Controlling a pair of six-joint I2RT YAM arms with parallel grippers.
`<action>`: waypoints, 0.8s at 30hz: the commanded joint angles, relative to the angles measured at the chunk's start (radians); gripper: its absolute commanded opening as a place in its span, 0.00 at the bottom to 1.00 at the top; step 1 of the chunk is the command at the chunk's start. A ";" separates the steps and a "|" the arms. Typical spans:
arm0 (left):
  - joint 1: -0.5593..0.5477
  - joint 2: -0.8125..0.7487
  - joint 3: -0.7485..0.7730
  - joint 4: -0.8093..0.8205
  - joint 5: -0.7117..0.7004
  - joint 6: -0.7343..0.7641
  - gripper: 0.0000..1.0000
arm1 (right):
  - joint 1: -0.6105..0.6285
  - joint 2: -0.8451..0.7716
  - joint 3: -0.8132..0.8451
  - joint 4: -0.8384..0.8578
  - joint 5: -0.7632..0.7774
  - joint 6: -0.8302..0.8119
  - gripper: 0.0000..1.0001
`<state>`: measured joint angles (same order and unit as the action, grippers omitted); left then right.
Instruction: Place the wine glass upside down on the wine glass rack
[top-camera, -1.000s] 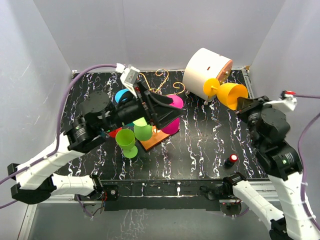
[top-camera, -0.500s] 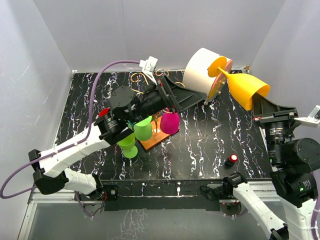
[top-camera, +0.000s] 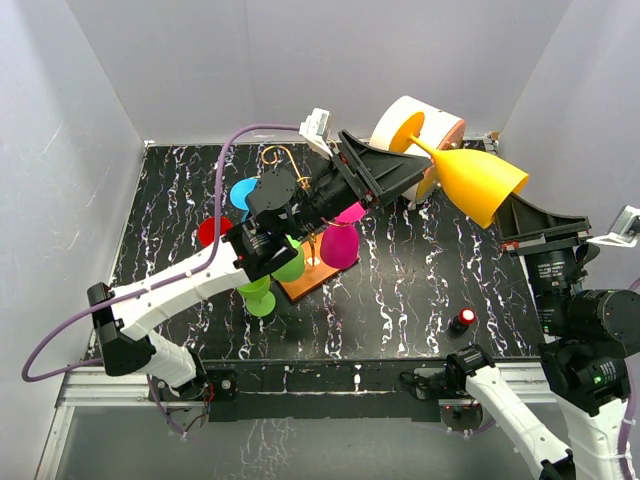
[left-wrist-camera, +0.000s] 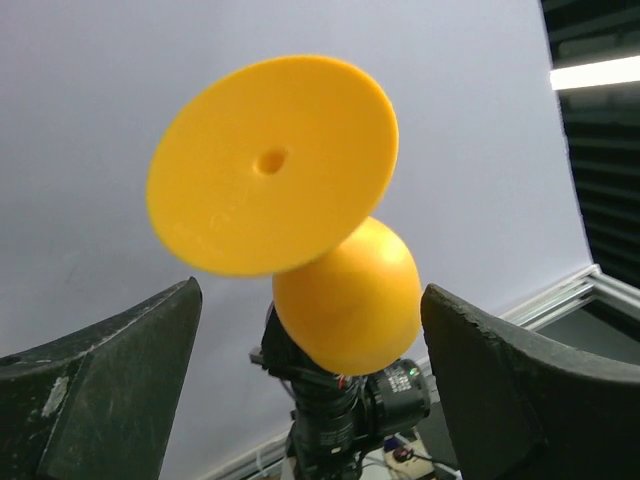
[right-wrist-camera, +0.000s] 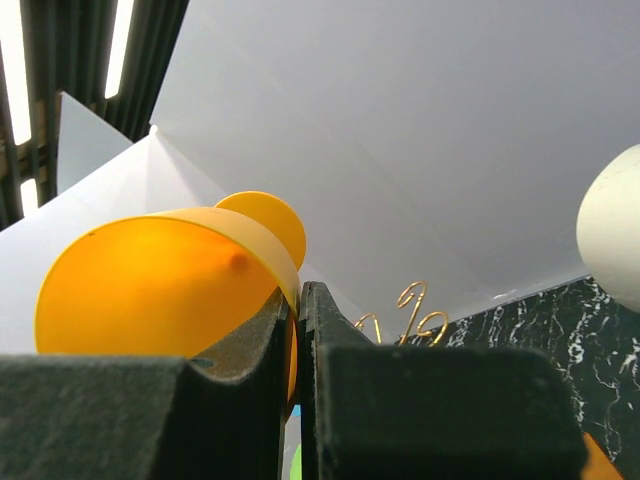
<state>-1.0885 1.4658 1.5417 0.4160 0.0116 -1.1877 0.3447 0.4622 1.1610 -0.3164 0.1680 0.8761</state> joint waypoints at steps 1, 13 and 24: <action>-0.002 -0.003 0.005 0.149 -0.052 -0.064 0.87 | -0.004 -0.006 -0.014 0.105 -0.078 0.017 0.00; -0.002 0.082 0.108 0.191 -0.118 -0.089 0.58 | -0.004 0.006 -0.038 0.130 -0.162 -0.014 0.00; -0.001 0.121 0.143 0.244 -0.142 -0.083 0.35 | -0.004 0.021 -0.048 0.119 -0.277 -0.081 0.00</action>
<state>-1.0885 1.5902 1.6348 0.5842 -0.1066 -1.2835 0.3374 0.4736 1.1145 -0.2291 0.0032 0.8379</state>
